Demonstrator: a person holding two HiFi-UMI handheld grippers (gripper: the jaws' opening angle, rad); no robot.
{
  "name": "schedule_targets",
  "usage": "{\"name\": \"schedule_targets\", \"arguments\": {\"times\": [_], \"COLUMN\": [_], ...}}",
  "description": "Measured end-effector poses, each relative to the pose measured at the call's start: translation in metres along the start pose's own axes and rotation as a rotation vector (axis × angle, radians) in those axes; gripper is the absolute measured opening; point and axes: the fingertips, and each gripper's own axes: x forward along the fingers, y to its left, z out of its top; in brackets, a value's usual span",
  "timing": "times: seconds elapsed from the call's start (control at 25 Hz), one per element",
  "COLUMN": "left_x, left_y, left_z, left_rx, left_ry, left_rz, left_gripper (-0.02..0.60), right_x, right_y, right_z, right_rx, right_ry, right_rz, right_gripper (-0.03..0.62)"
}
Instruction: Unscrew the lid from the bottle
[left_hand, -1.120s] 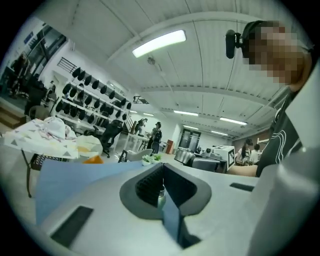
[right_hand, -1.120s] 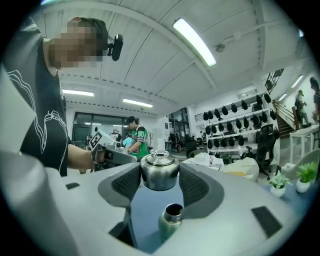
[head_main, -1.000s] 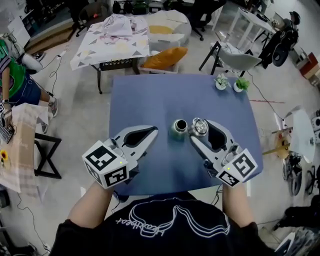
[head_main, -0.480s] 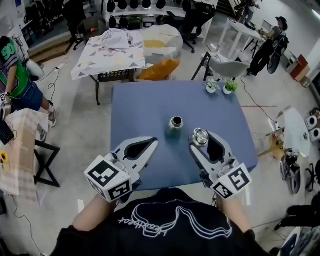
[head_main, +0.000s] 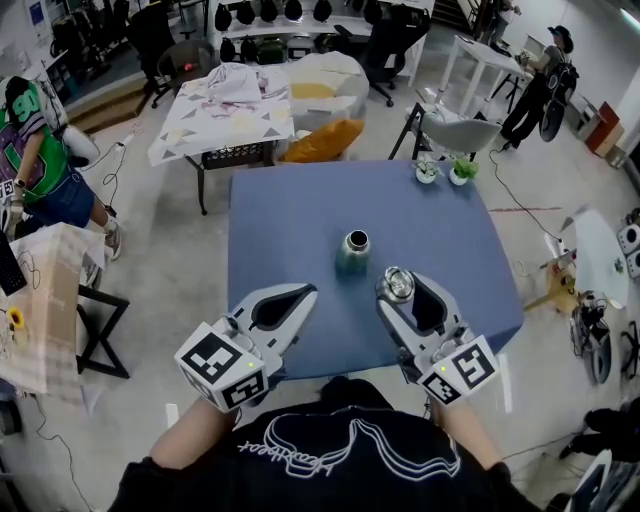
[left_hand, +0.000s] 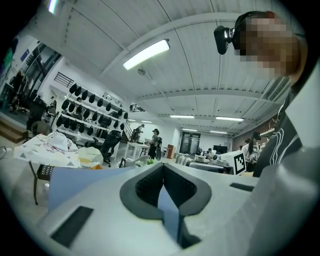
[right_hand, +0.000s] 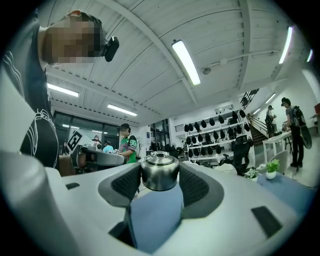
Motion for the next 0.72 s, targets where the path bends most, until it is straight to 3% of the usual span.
{"name": "schedule_targets", "arguments": {"times": [0.72], "left_x": [0.010], "left_y": [0.008], "left_z": [-0.009], "left_rx": [-0.011], "left_ry": [0.025], "left_rz": [-0.004], "left_gripper": [0.006], "right_x": [0.005], "right_y": [-0.007], "right_z": [-0.007], "right_rx": [0.006], "right_ry": [0.017], "right_rz": [-0.014], "right_gripper": [0.245]}}
